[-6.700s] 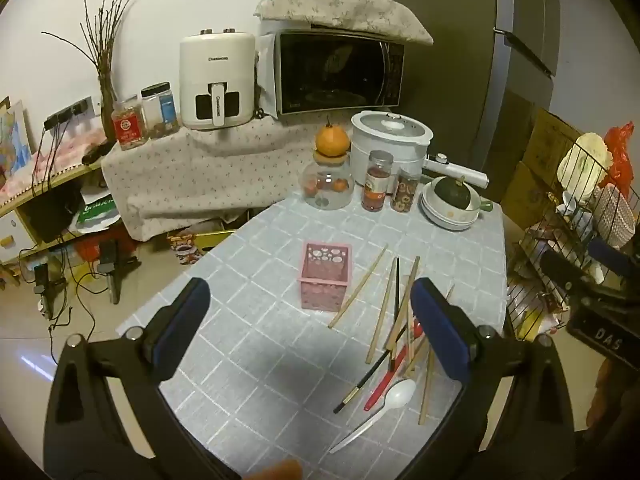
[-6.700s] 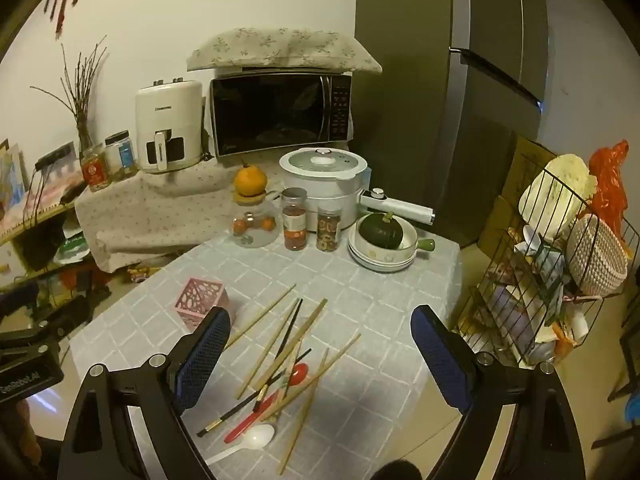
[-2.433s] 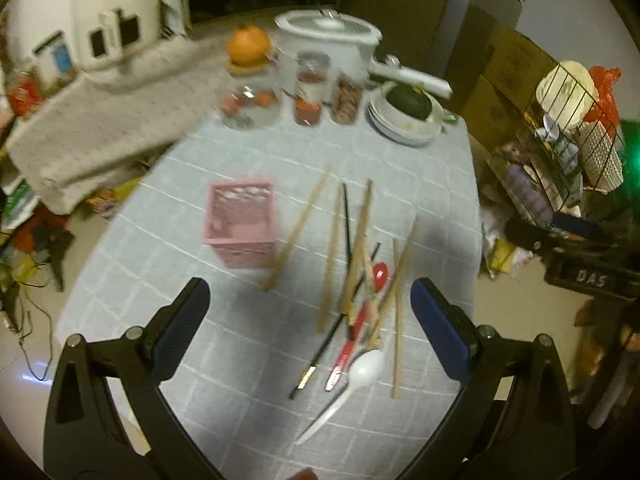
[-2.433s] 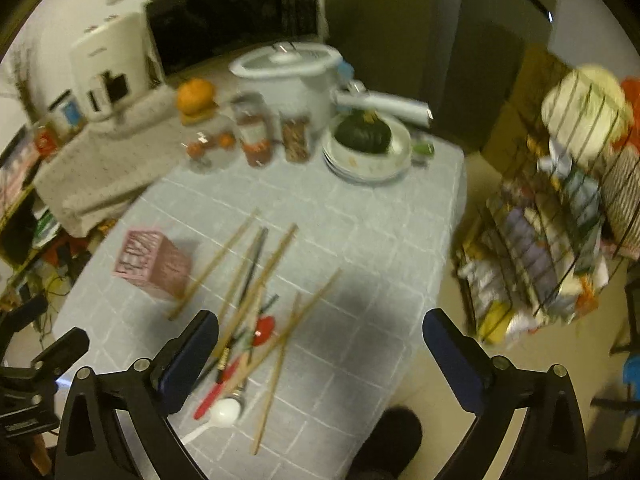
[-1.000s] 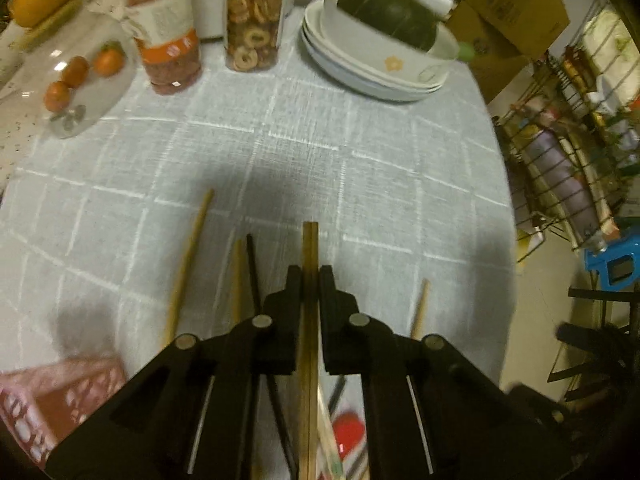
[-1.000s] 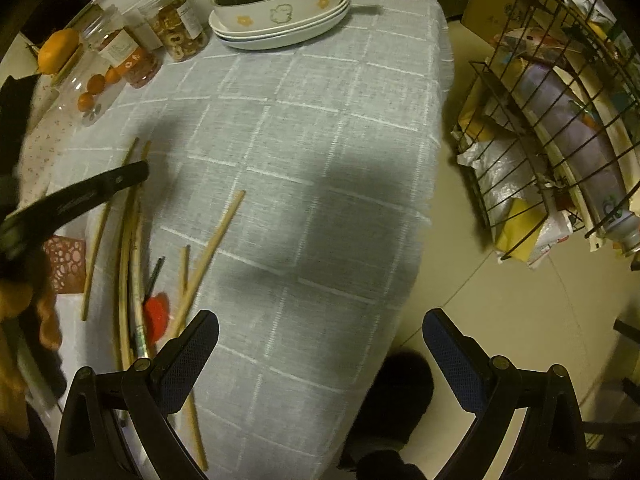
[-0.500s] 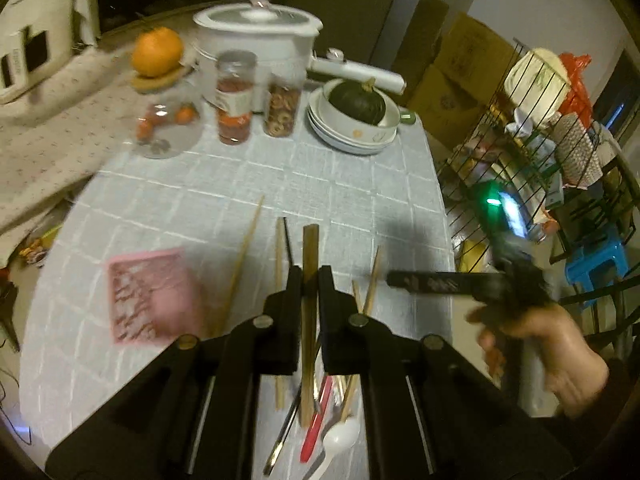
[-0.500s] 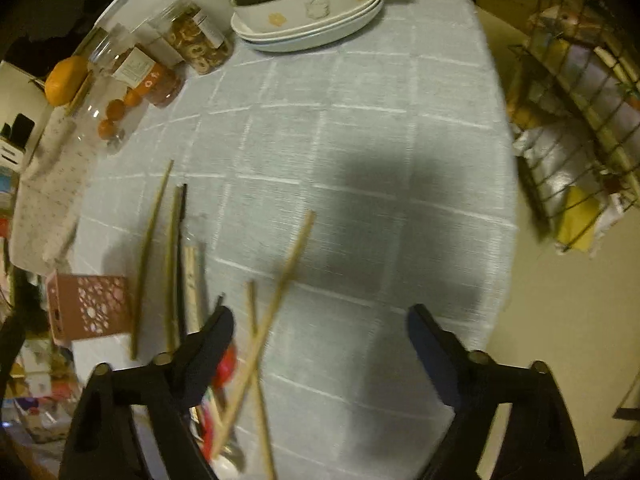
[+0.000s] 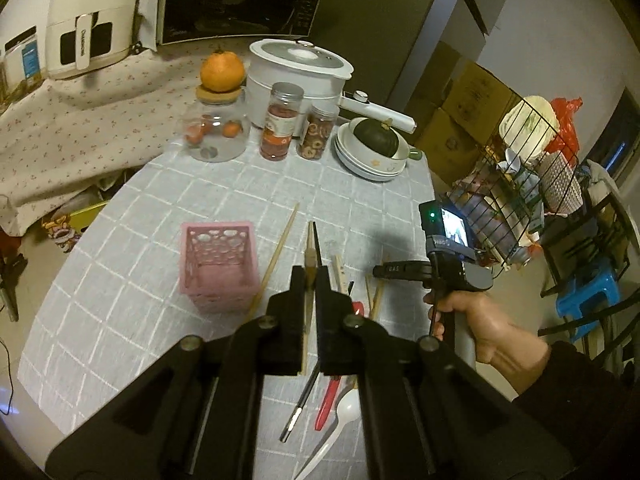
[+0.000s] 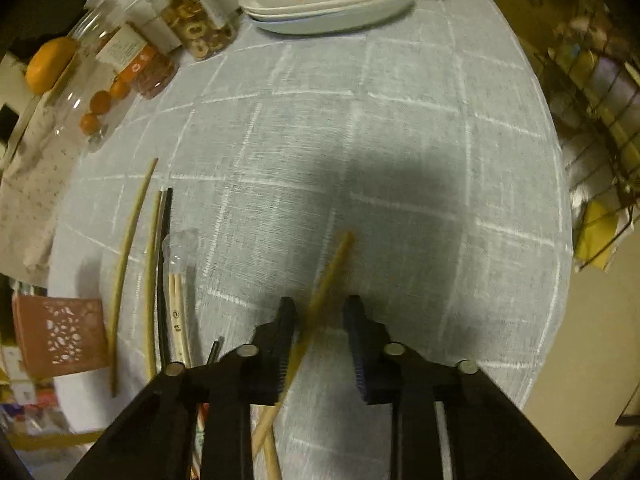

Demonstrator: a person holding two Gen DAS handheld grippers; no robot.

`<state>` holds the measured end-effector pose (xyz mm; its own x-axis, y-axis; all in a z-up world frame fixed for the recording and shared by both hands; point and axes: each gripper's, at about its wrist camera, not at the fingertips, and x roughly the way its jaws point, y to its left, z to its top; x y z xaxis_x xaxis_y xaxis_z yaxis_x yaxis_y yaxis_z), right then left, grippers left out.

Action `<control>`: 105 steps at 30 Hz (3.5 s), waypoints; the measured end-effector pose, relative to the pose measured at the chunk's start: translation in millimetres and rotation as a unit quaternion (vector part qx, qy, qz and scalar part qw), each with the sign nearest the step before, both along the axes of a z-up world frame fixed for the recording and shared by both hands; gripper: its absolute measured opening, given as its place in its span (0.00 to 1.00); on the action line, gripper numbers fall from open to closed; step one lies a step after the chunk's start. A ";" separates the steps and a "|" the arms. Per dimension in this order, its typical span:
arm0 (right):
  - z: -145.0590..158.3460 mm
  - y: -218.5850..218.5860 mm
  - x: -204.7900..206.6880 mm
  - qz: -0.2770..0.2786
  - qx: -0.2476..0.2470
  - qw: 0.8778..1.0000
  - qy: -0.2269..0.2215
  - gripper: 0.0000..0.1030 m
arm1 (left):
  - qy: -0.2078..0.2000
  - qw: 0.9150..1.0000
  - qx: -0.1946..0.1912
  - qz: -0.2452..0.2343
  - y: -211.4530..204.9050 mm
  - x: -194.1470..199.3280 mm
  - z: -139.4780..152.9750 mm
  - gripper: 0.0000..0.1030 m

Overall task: Organize utensils
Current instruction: 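Grasp another wooden chopstick with the right tool while the left tool lifts its chopstick, then carry both chopsticks over the pink basket and open both tools to drop them in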

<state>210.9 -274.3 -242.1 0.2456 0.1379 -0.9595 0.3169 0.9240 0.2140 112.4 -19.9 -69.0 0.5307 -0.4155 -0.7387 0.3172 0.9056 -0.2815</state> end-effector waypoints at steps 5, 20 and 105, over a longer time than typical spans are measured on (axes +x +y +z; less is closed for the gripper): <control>7.8 5.5 1.0 0.003 0.003 1.000 -0.006 0.05 | -0.018 1.000 0.007 0.006 14.8 -11.7 7.9 0.05; 152.4 58.5 -58.5 0.083 -0.012 0.981 -0.174 0.05 | -0.084 0.996 0.012 0.006 39.9 -37.4 41.2 0.05; 192.3 157.5 43.9 0.161 0.071 0.975 -0.136 0.28 | -0.042 0.992 0.029 0.114 66.8 54.9 8.5 0.56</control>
